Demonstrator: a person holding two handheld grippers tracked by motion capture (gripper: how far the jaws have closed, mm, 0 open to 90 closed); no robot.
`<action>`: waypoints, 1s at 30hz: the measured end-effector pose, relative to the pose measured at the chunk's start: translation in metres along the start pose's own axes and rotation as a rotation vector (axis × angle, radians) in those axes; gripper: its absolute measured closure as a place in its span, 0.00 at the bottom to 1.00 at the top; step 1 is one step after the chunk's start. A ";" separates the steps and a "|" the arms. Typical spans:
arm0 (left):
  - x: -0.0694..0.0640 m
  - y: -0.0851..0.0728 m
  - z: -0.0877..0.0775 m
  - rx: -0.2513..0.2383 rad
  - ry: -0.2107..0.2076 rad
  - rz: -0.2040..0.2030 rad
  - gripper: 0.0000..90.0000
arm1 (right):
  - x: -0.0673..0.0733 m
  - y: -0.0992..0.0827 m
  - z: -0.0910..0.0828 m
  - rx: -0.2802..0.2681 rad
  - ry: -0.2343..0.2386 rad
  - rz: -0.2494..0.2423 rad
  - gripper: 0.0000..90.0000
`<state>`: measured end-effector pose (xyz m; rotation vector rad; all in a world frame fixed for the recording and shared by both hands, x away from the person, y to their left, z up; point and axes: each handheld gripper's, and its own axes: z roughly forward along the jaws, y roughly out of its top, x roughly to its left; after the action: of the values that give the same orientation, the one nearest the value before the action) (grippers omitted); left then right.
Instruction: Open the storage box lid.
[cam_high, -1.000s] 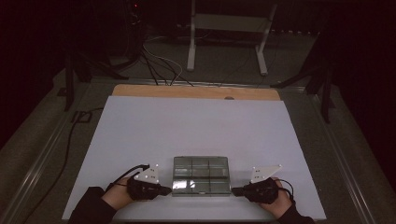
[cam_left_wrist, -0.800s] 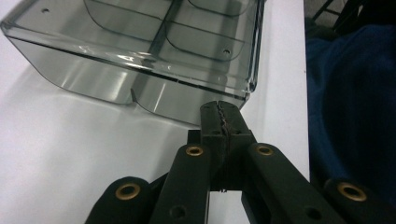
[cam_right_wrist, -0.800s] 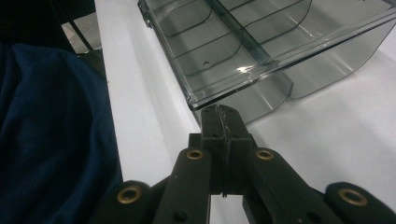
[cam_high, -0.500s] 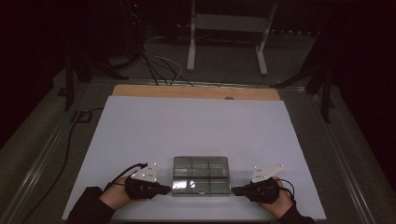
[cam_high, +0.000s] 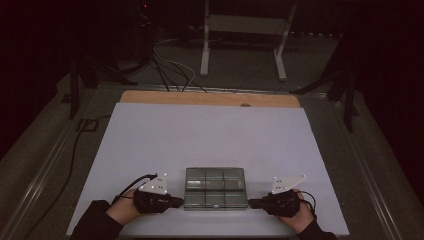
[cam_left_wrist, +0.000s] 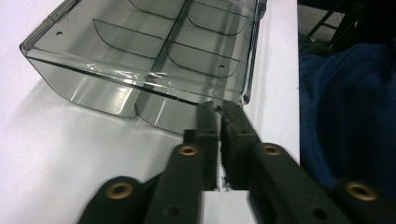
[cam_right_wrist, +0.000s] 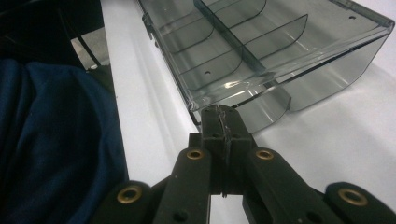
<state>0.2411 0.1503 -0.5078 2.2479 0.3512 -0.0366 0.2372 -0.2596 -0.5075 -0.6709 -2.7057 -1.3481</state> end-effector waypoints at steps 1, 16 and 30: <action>0.000 0.000 0.000 0.000 0.000 0.000 0.96 | 0.000 0.000 0.000 -0.004 0.002 0.003 1.00; 0.004 -0.002 -0.003 -0.080 0.026 -0.029 0.57 | 0.000 0.007 -0.005 -0.074 0.012 0.020 1.00; 0.002 0.006 -0.004 -0.116 0.167 -0.040 0.22 | -0.002 0.013 -0.011 -0.138 0.005 0.037 1.00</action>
<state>0.2441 0.1499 -0.5007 2.1340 0.4759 0.1481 0.2424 -0.2616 -0.4910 -0.7228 -2.6005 -1.5364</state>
